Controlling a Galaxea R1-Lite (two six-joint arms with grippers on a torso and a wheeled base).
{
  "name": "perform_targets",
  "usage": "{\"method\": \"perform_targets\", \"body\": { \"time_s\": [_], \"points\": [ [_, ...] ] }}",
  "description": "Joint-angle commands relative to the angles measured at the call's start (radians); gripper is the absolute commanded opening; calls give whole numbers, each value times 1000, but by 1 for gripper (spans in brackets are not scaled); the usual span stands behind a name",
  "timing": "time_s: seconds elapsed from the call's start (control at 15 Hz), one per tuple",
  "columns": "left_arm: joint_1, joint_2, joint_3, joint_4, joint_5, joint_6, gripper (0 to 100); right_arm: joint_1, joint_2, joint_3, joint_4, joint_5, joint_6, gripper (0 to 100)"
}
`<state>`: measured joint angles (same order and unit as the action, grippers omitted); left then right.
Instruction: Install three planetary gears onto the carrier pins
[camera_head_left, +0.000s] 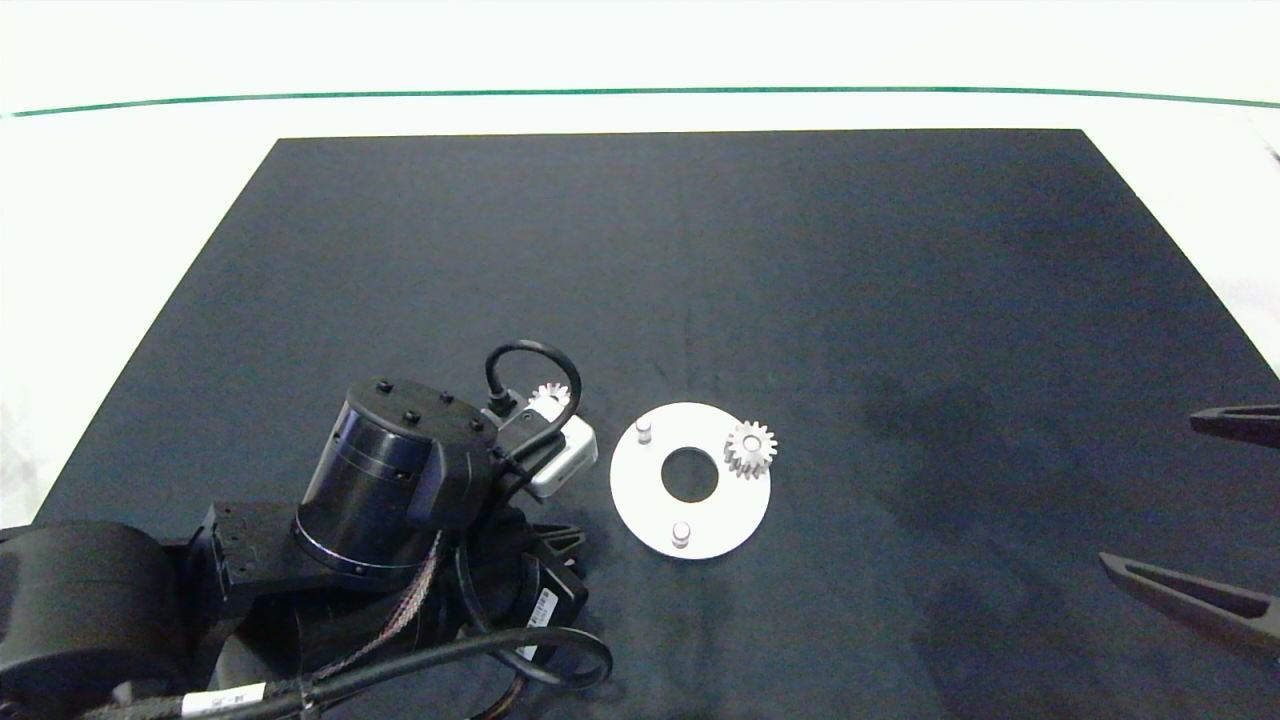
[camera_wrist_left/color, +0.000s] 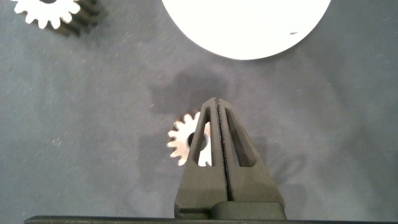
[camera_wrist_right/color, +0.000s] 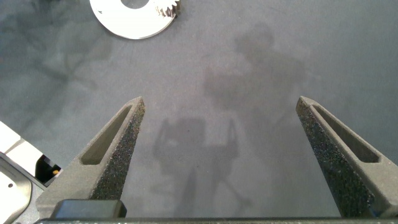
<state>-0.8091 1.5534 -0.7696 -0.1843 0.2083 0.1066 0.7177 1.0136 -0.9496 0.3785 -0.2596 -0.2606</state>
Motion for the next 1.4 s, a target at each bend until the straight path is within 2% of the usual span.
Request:
{"method": "perform_targets", "body": {
  "time_s": [0.07,0.6,0.67,1.4],
  "points": [
    [-15,-7,-7,0,2,2,0,0,5,5,0,-1,-3,100],
    [-5,-72,-28,22,2,-5,0,0,-1,6,0,-1,-8,100],
    [-4,-75,-28,25,2,-5,100,0,-4,6,0,-1,-8,100],
    [-1,-92,-27,55,3,-8,100,0,-13,8,0,-1,-15,100]
  ]
}}
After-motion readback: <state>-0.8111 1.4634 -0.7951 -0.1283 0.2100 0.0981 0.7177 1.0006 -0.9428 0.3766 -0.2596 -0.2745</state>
